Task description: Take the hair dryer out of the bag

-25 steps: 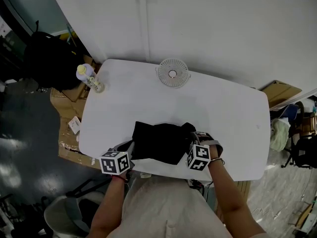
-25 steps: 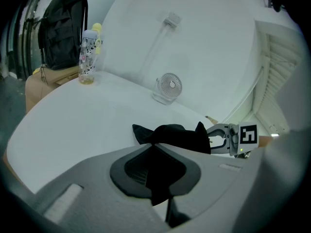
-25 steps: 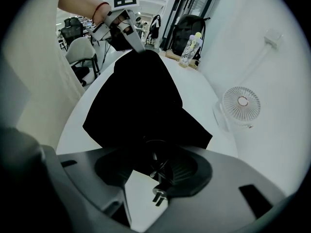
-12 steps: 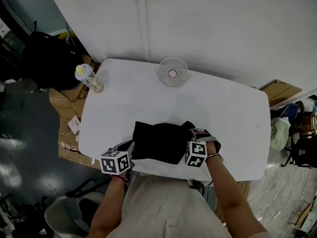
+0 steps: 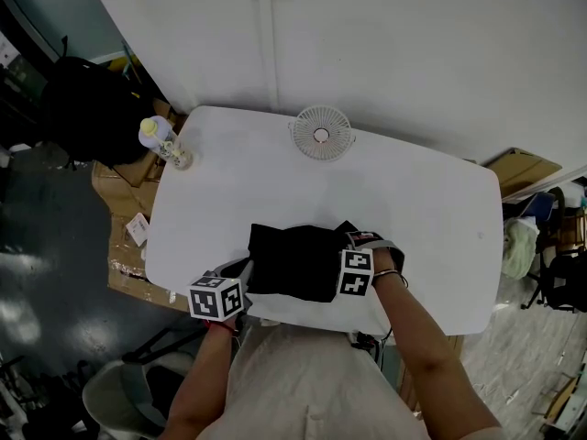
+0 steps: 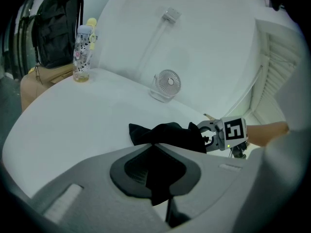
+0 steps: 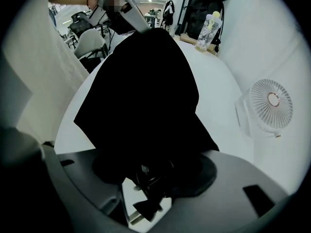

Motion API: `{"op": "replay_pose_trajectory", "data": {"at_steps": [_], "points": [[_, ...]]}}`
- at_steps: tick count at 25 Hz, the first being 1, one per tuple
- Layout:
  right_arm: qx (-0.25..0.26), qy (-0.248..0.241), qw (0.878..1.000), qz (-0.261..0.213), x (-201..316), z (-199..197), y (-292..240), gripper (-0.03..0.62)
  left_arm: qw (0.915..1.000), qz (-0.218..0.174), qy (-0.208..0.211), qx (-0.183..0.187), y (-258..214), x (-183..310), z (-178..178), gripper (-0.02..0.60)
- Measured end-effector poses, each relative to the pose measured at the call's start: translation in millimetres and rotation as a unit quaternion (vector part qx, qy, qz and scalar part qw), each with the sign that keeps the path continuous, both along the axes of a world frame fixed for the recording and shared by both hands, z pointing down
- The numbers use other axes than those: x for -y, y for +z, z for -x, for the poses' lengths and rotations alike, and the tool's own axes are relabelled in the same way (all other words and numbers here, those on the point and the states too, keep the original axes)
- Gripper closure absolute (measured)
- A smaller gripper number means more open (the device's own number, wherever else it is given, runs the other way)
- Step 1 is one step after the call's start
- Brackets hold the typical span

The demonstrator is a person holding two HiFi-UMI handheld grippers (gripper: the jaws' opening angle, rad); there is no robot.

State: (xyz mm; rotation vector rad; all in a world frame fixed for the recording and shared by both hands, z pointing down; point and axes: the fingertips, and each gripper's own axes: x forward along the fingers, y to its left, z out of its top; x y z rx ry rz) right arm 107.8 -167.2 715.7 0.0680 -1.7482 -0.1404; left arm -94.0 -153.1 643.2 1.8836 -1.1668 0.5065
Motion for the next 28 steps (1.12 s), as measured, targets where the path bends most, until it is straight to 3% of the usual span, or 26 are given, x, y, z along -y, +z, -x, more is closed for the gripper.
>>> {"op": "replay_pose_trajectory", "data": {"at_steps": [4,11,21,28], "points": [[-0.009,-0.011,1.000,0.011,-2.7,1.5,-0.5,0.355,1.0000,0.003,0.001,0.002,2.3,-0.8,0.4,0.560],[0.074,0.040,0.996,0.009,-28.2,-7.1,-11.8,0.370,0.9997,0.020,-0.010,0.012,9.2,-3.0,11.2,0.560],[0.128,0.066,0.990,-0.002,-39.1,-25.4,-47.4,0.375,0.9979,0.044,-0.040,0.026,11.8,-7.1,22.2,0.560],[0.154,0.076,0.985,-0.018,-40.1,-27.8,-70.1,0.384,0.9937,0.040,-0.073,0.074,0.0,-1.8,48.6,0.560]]}}
